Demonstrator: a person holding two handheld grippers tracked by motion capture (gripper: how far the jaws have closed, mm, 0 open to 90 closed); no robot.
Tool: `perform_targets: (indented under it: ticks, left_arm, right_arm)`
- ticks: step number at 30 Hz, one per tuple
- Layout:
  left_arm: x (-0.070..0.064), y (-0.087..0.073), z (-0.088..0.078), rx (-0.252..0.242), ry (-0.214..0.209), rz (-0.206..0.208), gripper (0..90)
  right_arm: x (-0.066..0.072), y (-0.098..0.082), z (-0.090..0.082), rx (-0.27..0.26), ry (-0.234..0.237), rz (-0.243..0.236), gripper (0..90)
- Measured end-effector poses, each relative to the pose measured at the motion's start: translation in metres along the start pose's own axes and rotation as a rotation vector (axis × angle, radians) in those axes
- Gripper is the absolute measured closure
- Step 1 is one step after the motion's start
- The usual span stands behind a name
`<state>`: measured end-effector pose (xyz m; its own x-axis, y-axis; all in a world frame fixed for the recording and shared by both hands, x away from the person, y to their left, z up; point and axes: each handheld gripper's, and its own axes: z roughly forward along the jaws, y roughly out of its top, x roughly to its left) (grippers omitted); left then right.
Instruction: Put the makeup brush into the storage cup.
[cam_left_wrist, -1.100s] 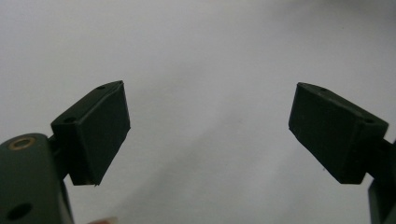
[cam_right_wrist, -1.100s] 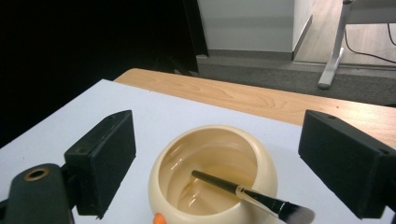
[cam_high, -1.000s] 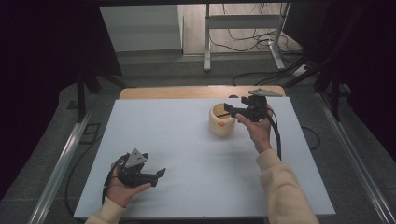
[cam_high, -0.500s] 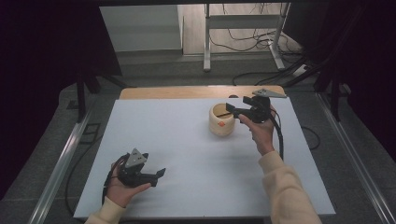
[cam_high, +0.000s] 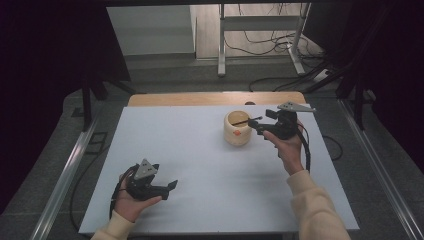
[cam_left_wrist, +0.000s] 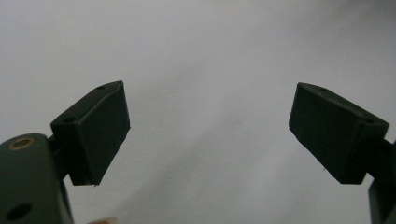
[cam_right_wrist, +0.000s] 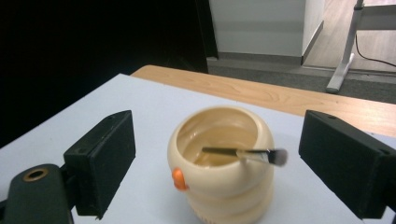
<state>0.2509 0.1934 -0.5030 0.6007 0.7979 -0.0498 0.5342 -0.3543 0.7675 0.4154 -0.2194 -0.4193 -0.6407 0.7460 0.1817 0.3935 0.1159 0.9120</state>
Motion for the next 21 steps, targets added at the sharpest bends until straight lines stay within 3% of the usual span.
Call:
perform_targets:
  ticks: [21]
  left_arm:
    - [0.000, 0.000, 0.001, 0.000, 0.002, -0.001, 12.8]
  right_arm:
    - [0.004, -0.053, -0.055, 0.102, 0.005, -0.060, 11.2]
